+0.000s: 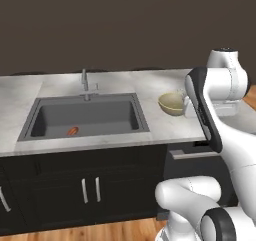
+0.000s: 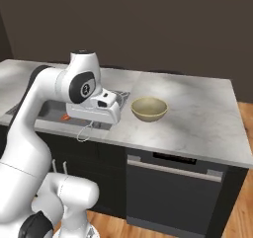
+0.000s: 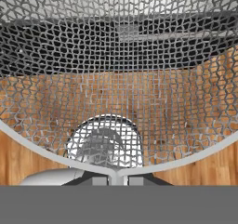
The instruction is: Pick the strainer and bowl and place them in the sink. Then turn on the water.
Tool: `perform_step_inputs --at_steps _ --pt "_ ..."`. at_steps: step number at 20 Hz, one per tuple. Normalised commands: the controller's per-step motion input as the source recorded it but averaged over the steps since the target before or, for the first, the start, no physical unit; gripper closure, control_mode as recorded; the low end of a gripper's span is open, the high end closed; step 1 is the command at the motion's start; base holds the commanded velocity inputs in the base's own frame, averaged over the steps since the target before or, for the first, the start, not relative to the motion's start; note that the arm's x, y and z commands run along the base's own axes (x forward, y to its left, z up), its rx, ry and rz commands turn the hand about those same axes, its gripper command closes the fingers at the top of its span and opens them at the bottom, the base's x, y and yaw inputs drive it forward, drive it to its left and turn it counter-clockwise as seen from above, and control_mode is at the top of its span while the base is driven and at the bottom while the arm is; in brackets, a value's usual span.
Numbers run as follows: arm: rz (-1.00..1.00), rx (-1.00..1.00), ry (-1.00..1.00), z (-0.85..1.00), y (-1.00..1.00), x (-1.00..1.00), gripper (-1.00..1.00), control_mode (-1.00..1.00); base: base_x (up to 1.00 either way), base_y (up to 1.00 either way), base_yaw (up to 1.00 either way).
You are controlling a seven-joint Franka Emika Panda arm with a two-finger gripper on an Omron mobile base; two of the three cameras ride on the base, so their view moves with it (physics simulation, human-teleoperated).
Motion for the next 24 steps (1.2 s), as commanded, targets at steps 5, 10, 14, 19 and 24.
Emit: perform_step_inputs --at_steps 5,10,14,19,24 --pt "0.0 0.0 0.0 0.0 0.0 0.0 1.0 1.0 0.16 -0.29 0.0" --pt "0.0 0.0 0.0 0.0 0.0 0.0 1.0 1.0 0.23 -0.23 0.0" --pt "0.0 0.0 0.0 0.0 0.0 0.0 1.0 1.0 0.28 -0.19 0.0" --pt "0.0 0.0 0.0 0.0 0.0 0.0 1.0 1.0 0.25 -0.12 -0.02" --pt "0.0 0.0 0.0 0.0 0.0 0.0 1.0 1.0 0.36 0.0 -0.05"
